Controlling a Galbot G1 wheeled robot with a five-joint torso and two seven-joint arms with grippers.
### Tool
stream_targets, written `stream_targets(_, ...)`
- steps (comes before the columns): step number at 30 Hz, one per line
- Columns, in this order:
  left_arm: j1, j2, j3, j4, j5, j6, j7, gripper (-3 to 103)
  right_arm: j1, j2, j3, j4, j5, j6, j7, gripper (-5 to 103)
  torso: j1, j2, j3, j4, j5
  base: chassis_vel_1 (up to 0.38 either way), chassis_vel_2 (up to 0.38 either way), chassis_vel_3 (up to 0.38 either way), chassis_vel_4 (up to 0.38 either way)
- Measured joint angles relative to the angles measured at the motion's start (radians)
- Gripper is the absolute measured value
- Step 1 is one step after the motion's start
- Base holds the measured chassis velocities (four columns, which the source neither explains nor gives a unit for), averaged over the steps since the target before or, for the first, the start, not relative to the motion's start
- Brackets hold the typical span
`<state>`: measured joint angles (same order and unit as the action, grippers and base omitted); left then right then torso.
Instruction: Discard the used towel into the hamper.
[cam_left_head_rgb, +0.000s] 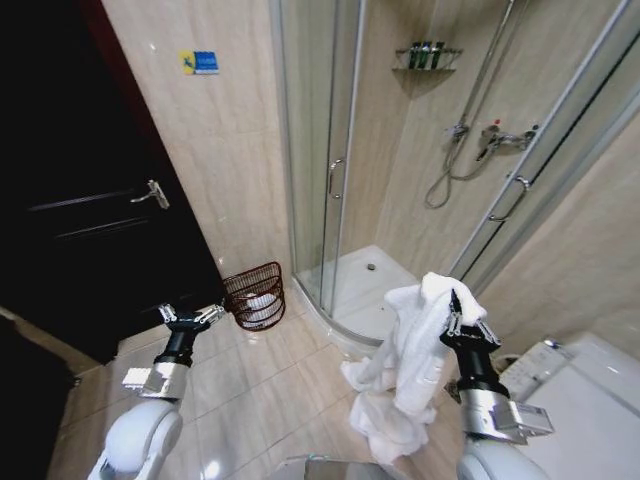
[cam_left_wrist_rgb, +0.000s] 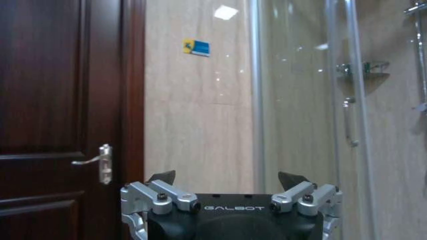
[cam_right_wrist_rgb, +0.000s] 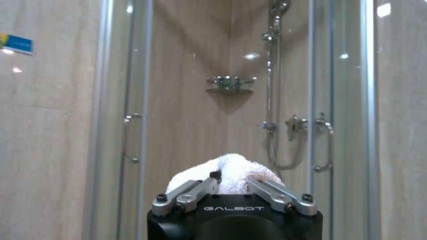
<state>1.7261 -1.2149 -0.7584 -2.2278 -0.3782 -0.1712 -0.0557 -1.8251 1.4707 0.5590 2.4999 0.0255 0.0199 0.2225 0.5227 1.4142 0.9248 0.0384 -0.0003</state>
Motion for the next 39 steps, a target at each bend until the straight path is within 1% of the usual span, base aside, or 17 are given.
stream_targets(6,0.002,-0.003,0.0,-0.001,0.018,0.002,0.002,100,-0.001,0.001,-0.002,0.0,-0.005,0.006,-0.002,3,0.0,0.0,0.0,-0.0001,0.0003,0.262,0.276,-0.295,-0.251)
stream_targets(9,0.002,-0.005,0.001,-0.002,0.03,0.004,0.003,100,0.0,0.0,-0.002,0.0,0.004,0.02,-0.003,3,0.0,0.0,0.0,-0.0001,0.0007,0.29,0.32,-0.301,-0.297)
stream_targets(10,0.003,-0.005,0.001,-0.004,0.031,0.006,0.003,100,0.0,-0.001,-0.001,0.0,0.011,0.028,-0.005,3,0.0,0.0,0.0,0.0,0.0006,0.25,0.302,-0.293,-0.26)
stream_targets(11,0.003,-0.006,0.004,-0.006,0.033,0.012,0.004,100,0.003,-0.004,0.002,0.0,0.025,0.038,-0.008,3,0.0,0.0,0.0,-0.0002,-0.0005,0.233,0.237,-0.255,-0.19)
stream_targets(14,0.003,-0.007,0.004,-0.008,0.037,0.014,0.006,100,0.004,-0.007,0.004,0.0,0.035,0.038,-0.008,3,0.0,0.0,0.0,-0.0003,0.0,0.224,0.108,-0.153,-0.156)
stream_targets(17,0.004,-0.008,0.005,-0.008,0.04,0.015,0.008,100,0.004,-0.007,0.005,0.0,0.038,0.039,-0.008,3,0.0,0.0,0.0,0.0,-0.0005,0.123,0.065,-0.064,-0.034)
stream_targets(18,0.005,-0.009,0.005,-0.008,0.041,0.015,0.009,100,0.004,-0.007,0.005,0.0,0.038,0.039,-0.008,3,0.0,0.0,0.0,0.0002,-0.0005,0.123,0.032,0.036,-0.008)
stream_targets(19,0.007,-0.012,0.006,-0.008,0.045,0.014,0.01,100,0.004,-0.006,0.005,0.0,0.037,0.04,-0.008,3,0.0,0.0,0.0,0.0003,0.0006,0.038,0.056,0.074,0.013)
stream_targets(22,0.009,-0.014,0.008,-0.007,0.048,0.012,0.013,100,0.004,-0.005,0.004,0.0,0.037,0.041,-0.008,3,0.0,0.0,0.0,-0.0001,0.0004,-0.053,-0.001,0.094,0.079)
stream_targets(24,0.011,-0.016,0.01,-0.006,0.05,0.008,0.014,100,0.005,-0.005,0.003,0.0,0.036,0.041,-0.009,3,0.0,0.0,0.0,-0.0001,0.0009,-0.044,-0.019,0.093,0.086)
stream_targets(33,0.012,-0.016,0.01,0.001,0.052,0.002,0.014,100,0.014,-0.006,0.002,0.0,0.035,0.041,-0.018,3,0.0,0.0,0.0,0.0,0.0001,0.058,0.045,0.062,0.083)
stream_targets(39,0.013,-0.018,0.011,0.004,0.058,-0.002,0.017,100,0.016,-0.005,-0.002,0.0,0.033,0.034,-0.021,3,0.0,0.0,0.0,0.0001,0.0002,0.098,0.099,0.08,0.086)
